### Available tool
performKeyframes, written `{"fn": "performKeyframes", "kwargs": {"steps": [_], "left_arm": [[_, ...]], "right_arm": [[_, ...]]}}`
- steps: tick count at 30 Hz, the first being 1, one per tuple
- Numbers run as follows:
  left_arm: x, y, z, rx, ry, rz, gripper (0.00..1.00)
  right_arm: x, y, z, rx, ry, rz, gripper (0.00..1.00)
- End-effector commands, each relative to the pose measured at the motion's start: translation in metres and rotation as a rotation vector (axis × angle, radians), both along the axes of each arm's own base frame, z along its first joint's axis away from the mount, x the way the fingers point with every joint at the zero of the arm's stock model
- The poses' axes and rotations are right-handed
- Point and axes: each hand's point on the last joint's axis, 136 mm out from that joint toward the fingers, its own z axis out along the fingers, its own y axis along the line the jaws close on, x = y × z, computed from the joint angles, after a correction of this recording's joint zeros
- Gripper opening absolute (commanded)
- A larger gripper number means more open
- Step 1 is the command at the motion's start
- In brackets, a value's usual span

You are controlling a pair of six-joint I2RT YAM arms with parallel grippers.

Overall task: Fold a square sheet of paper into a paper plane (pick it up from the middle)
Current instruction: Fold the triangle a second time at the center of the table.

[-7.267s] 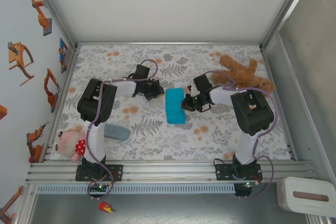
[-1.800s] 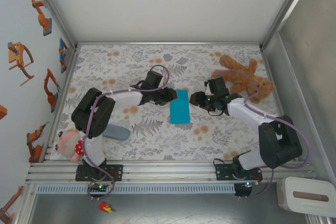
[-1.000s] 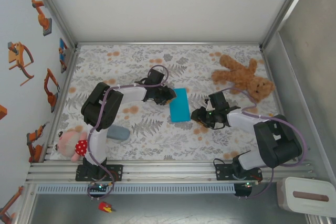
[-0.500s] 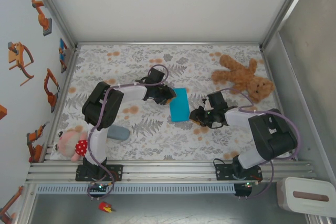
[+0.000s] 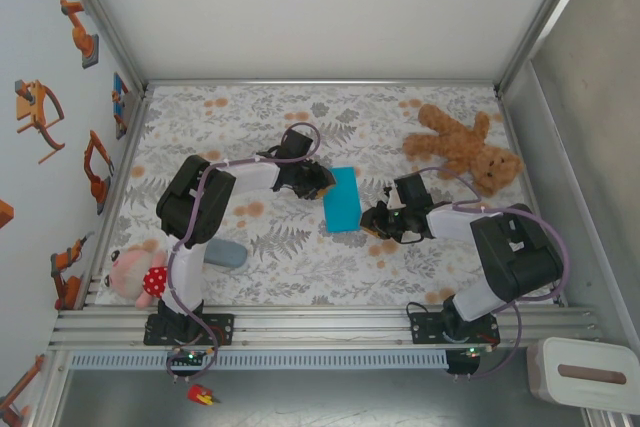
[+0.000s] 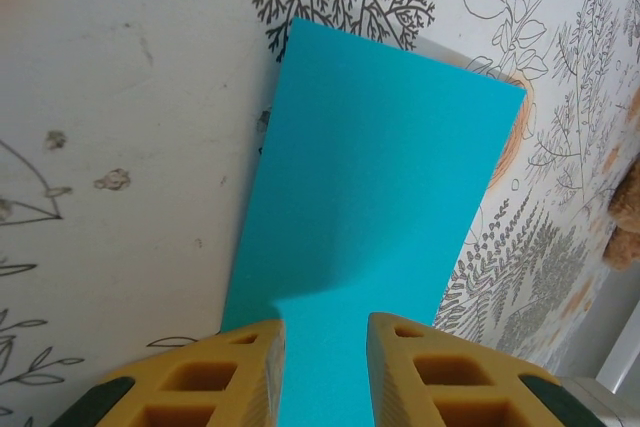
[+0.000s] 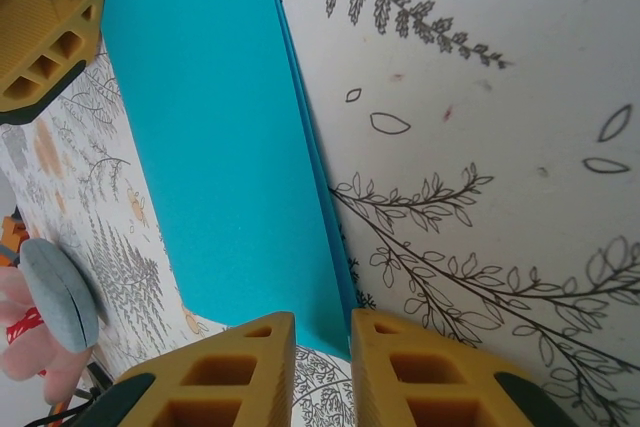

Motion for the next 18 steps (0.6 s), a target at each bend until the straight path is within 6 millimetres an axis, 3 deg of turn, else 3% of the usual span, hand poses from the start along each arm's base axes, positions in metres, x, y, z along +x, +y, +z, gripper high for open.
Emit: {"fn": "performKeyframes", "kwargs": {"steps": [1, 18], "left_arm": [[-0.023, 0.028, -0.049, 0.143, 0.133, 0.024, 0.28], [-0.022, 0.024, -0.045, 0.120, 0.121, 0.018, 0.27]], "right_arm": [[0.009, 0.004, 0.012, 0.009, -0.049, 0.010, 0.20], [0.024, 0.011, 0.013, 0.045, -0.035, -0.038, 0.15]]}}
